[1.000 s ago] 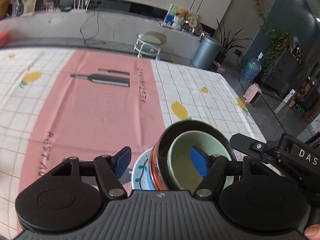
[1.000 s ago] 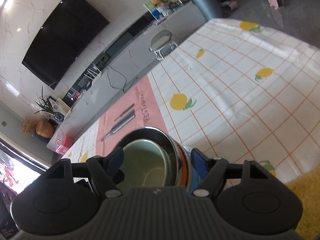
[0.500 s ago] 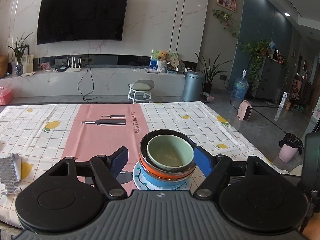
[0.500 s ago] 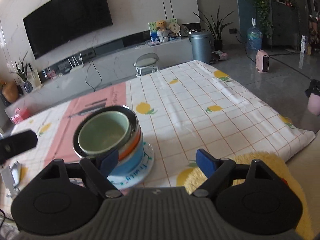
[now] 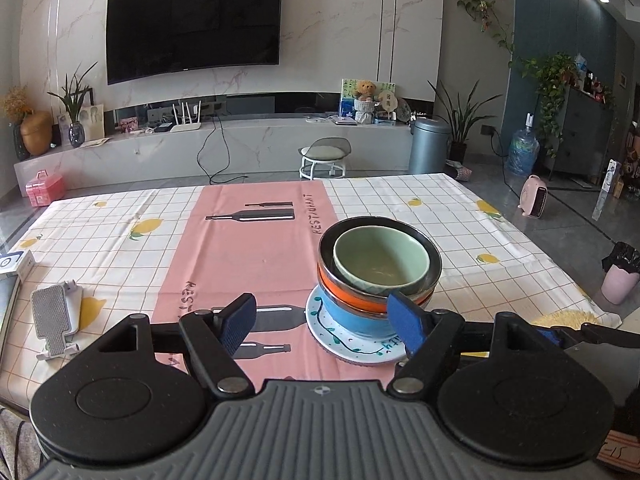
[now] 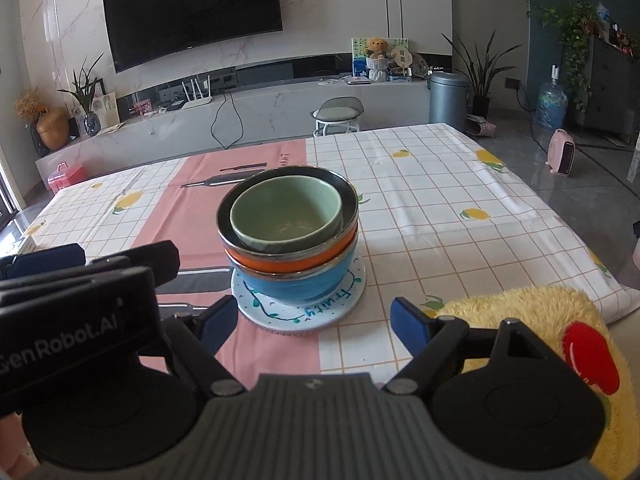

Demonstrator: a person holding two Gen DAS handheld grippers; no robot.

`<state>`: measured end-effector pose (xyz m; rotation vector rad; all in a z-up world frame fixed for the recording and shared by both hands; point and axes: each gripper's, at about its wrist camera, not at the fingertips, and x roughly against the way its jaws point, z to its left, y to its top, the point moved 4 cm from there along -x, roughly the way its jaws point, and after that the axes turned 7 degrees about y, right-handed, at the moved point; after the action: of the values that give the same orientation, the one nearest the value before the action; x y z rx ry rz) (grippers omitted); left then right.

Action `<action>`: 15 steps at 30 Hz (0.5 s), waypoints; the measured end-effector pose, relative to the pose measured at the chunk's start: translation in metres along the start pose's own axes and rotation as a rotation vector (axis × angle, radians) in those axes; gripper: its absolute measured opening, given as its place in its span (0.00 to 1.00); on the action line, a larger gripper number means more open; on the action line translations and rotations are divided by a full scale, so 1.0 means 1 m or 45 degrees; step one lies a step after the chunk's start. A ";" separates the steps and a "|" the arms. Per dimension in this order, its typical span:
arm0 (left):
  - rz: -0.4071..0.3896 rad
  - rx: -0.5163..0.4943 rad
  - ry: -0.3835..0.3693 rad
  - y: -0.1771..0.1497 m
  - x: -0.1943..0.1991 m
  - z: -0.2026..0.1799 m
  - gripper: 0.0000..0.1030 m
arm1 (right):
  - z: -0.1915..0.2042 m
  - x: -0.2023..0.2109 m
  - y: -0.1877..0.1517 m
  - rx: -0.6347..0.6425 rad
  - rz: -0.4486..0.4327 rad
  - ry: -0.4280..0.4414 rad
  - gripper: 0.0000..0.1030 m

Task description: Organize plates and bowls

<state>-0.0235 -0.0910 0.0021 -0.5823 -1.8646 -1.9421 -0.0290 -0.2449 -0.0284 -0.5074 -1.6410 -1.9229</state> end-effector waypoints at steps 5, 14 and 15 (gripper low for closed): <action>-0.004 0.010 0.014 -0.004 0.002 0.000 0.85 | -0.001 0.002 0.000 0.006 -0.011 -0.020 0.80; -0.006 0.031 0.040 -0.003 0.005 0.000 0.85 | -0.001 0.003 0.000 0.004 -0.023 -0.034 0.80; -0.005 0.033 0.040 -0.003 0.005 0.000 0.85 | -0.001 0.003 0.000 0.004 -0.023 -0.034 0.80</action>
<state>-0.0293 -0.0903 0.0020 -0.5377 -1.8700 -1.9154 -0.0309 -0.2466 -0.0266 -0.5211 -1.6706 -1.9342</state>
